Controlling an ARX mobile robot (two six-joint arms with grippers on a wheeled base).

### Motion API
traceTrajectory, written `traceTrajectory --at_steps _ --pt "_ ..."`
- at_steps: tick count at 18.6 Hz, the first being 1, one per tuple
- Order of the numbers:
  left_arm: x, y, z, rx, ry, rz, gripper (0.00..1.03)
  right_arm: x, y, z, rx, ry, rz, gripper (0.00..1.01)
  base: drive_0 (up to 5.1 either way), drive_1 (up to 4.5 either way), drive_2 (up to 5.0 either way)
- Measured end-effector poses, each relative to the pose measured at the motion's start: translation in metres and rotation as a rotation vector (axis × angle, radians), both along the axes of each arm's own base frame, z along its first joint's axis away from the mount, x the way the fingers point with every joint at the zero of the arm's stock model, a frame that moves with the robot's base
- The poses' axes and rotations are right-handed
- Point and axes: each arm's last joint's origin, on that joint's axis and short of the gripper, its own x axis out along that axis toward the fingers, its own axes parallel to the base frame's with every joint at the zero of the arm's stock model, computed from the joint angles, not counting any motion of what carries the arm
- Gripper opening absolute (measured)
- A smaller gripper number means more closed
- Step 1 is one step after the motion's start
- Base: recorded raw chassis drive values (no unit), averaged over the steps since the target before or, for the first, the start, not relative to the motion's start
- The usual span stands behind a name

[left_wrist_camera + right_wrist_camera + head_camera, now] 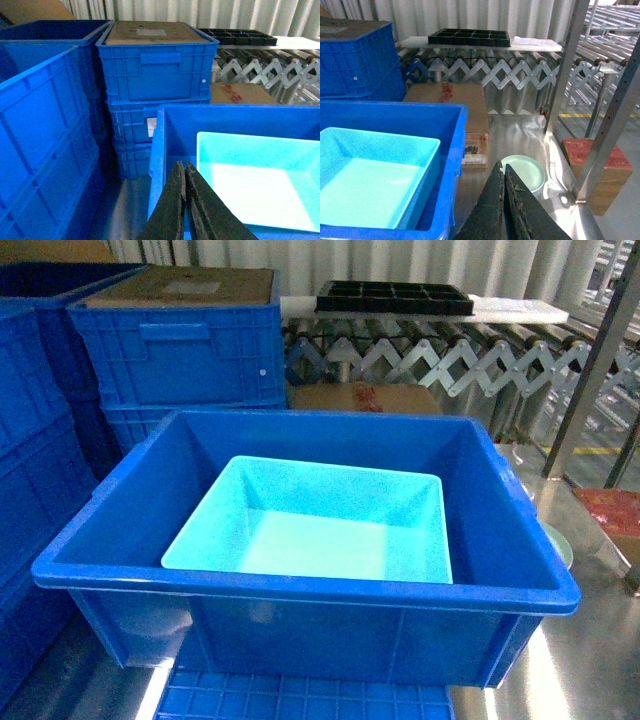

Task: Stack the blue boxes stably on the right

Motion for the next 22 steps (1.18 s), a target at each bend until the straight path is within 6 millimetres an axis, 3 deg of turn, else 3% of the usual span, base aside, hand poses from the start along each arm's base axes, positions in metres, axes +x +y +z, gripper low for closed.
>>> traceTrajectory --at_steps 9,22 --pt "-0.036 0.000 -0.001 0.000 0.006 -0.004 0.02 -0.033 0.000 0.000 0.000 0.002 0.002 0.02 0.0 0.00 0.0" --pt "-0.067 0.000 0.007 0.000 -0.017 -0.004 0.02 -0.063 0.000 0.007 0.000 -0.019 0.002 0.02 0.0 0.00 0.0"
